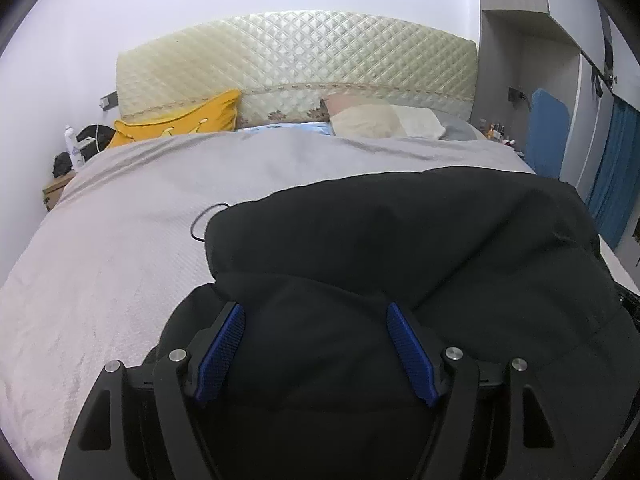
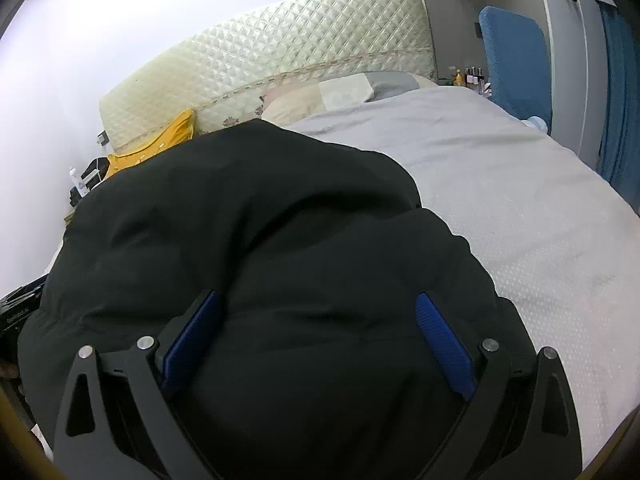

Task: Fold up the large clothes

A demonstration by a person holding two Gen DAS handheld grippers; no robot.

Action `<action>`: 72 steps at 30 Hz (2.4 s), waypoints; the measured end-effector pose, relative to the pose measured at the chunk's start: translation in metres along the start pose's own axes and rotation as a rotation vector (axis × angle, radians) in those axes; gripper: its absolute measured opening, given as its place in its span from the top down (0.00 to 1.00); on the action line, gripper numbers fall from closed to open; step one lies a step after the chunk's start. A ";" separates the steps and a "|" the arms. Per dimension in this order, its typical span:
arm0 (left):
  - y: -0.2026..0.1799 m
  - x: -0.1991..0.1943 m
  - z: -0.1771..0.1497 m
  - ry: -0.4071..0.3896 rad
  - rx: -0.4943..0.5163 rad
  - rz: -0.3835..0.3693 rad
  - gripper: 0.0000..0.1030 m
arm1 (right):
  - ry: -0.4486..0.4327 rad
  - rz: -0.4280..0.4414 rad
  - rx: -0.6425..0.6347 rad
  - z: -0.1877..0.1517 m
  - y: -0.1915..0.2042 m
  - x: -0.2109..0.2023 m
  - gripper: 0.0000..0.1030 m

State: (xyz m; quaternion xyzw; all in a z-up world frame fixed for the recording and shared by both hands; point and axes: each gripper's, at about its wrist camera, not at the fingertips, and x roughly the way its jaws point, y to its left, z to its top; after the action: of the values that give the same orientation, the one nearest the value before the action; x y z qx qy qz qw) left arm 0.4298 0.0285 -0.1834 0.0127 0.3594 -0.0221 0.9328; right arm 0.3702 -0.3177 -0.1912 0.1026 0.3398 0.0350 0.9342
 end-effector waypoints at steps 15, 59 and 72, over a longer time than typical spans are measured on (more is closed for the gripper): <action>-0.024 -0.184 0.034 -0.179 -0.025 -0.005 0.16 | -0.155 0.040 0.075 0.039 0.029 -0.133 0.00; -0.052 -0.398 -0.098 -0.238 -0.019 -0.028 0.08 | -0.312 0.075 -0.131 -0.101 0.126 -0.372 0.00; -0.045 -0.369 -0.105 -0.180 -0.029 -0.017 0.08 | -0.284 0.023 -0.144 -0.107 0.131 -0.361 0.00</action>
State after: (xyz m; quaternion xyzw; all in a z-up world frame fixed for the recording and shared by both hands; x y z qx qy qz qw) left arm 0.0845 -0.0010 -0.0140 -0.0058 0.2743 -0.0258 0.9613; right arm 0.0255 -0.2209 -0.0163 0.0431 0.1997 0.0553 0.9774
